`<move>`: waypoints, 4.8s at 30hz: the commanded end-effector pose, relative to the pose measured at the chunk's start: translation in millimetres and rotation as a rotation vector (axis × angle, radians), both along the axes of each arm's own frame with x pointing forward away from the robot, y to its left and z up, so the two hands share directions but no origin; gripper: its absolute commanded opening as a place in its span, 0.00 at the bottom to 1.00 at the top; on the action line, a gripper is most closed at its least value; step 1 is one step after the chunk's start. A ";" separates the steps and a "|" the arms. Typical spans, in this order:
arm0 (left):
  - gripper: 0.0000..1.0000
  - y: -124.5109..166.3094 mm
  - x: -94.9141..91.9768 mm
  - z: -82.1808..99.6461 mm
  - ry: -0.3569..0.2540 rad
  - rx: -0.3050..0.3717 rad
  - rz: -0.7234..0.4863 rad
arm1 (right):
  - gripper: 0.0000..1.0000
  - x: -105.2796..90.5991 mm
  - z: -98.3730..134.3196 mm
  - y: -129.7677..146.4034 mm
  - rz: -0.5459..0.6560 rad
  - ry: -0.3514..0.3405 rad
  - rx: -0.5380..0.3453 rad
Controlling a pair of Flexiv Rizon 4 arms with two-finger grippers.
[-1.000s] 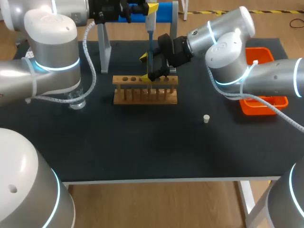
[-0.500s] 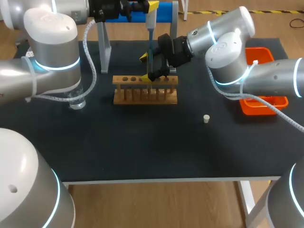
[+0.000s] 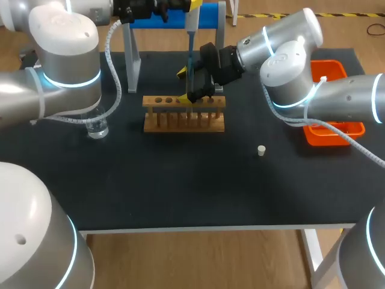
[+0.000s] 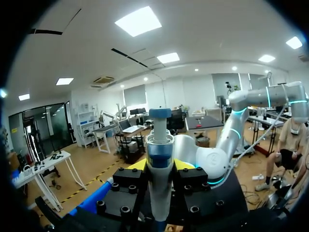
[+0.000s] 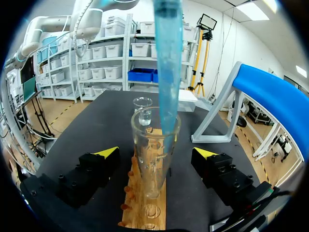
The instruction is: Invert the test tube, pick up the pipette, mount the tip to pipette, aspirate from beaker and dispense into the tube, eject the tip, return the pipette, and cap with the stopper.
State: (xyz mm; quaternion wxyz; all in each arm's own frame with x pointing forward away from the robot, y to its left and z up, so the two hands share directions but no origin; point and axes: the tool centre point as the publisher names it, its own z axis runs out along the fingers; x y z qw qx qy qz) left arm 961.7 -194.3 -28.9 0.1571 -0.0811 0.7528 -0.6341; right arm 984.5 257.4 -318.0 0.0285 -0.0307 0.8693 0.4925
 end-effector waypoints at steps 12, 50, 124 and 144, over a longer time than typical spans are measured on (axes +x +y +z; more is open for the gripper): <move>0.00 -4.3 -7.0 17.8 -0.020 0.012 -0.003 | 1.00 1.3 0.4 -0.4 0.004 0.003 -0.002; 0.00 150.1 -120.9 -9.8 -0.025 0.099 0.230 | 1.00 1.3 0.4 -0.4 0.004 0.003 -0.002; 0.00 30.6 -155.4 -81.8 0.027 0.027 -0.119 | 1.00 -14.1 6.4 -46.1 -0.052 -0.004 0.017; 0.00 30.6 -155.4 -81.8 0.027 0.027 -0.119 | 1.00 -103.4 69.2 -117.4 -0.061 -0.074 0.240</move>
